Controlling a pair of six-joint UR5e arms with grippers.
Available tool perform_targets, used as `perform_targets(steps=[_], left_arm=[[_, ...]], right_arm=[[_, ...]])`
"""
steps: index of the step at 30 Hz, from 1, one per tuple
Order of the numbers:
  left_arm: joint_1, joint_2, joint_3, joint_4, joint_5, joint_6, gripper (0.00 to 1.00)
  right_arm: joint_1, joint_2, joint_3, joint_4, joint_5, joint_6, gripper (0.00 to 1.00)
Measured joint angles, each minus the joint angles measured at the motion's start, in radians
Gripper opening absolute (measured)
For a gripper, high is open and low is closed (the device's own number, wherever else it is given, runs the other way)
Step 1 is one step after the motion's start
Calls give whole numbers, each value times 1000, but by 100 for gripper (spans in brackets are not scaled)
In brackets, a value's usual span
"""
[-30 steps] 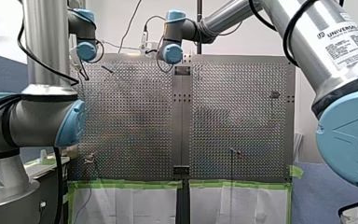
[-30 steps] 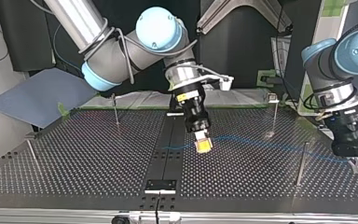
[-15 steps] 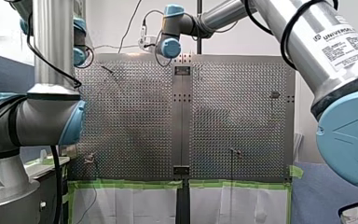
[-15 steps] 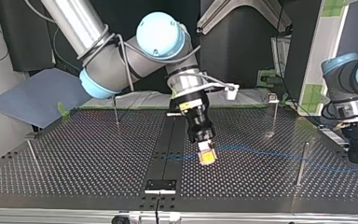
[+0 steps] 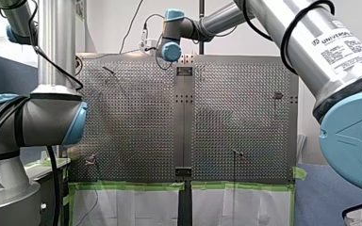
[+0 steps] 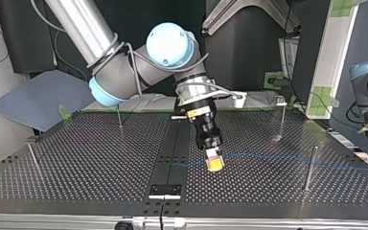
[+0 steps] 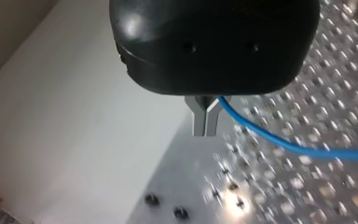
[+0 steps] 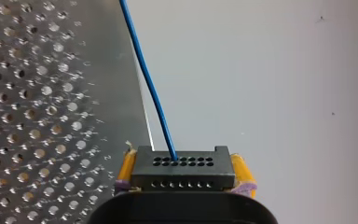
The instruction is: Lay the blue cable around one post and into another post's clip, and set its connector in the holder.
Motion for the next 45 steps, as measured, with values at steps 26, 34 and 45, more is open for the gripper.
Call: perform_targets(steps=[26,34,45], left_arm=[[-75,-53,0,44,67,2,0],[-102,-82,-1,53,71,4,0],[-142,-103,-7,35,36,46,0]], right_arm=[[-11,37,1,38,6,-4,0],[-14,66,1,69,15,-5,0],[-15,83,5,118,41,-5,0]])
